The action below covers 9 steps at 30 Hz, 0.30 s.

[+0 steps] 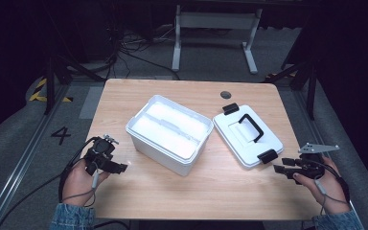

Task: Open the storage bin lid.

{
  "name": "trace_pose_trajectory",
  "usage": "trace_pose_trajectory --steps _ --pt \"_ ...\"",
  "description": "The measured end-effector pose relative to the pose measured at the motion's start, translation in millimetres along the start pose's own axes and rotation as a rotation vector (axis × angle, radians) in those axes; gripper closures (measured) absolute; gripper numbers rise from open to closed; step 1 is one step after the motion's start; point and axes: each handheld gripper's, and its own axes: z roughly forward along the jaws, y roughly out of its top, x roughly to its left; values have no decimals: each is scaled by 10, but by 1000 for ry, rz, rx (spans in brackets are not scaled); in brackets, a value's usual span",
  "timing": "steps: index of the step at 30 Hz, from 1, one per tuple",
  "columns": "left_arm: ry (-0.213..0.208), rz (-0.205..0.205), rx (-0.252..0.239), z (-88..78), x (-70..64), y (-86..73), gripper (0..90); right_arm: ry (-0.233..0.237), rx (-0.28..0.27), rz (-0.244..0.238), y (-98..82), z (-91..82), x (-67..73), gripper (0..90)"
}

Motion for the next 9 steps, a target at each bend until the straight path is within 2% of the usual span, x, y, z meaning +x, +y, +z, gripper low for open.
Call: trace_pose_trajectory --steps 9 --pt "0 11 13 20 1 -3 286 -6 0 7 -32 1 -29 472"
